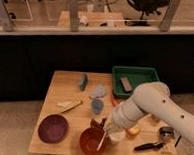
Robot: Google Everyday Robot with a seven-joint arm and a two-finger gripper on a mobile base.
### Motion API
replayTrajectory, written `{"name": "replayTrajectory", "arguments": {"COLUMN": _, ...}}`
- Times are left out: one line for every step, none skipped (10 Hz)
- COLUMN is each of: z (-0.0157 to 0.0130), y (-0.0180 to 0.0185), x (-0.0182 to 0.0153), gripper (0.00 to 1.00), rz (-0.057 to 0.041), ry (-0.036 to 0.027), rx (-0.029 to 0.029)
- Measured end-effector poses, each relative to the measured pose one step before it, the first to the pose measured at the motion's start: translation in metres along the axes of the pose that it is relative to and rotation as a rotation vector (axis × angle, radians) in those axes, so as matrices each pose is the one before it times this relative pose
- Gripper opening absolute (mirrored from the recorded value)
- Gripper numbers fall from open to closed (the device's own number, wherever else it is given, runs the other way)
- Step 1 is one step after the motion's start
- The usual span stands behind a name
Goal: Place fork in red bowl
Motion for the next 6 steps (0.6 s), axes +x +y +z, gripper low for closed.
{"name": "replayTrajectory", "arguments": {"z": 0.01158, "y": -0.01027, "x": -0.01000, "gripper": 0.00, "rz": -0.02535, "ry": -0.02805, "rx": 0.01693}}
{"name": "replayTrajectory", "arguments": {"z": 0.01096, "y": -0.00742, "x": -0.00739, "gripper": 0.00, "rz": -0.02321, "ry": -0.02305, "rx": 0.01932}}
{"name": "replayTrajectory", "arguments": {"z": 0.01009, "y": -0.00454, "x": -0.00546, "gripper": 0.00, "rz": -0.02310, "ry": -0.02056, "rx": 0.01968}}
{"name": "replayTrajectory", "arguments": {"z": 0.00875, "y": -0.00403, "x": -0.00388, "gripper": 0.00, "rz": -0.01936, "ry": -0.01588, "rx": 0.01862}}
{"name": "replayTrajectory", "arguments": {"z": 0.00742, "y": -0.00339, "x": -0.00145, "gripper": 0.00, "rz": -0.02177, "ry": -0.01222, "rx": 0.01546}}
{"name": "replayTrajectory", "arguments": {"z": 0.00666, "y": -0.00190, "x": -0.00001, "gripper": 0.00, "rz": -0.02171, "ry": -0.00756, "rx": 0.01386}}
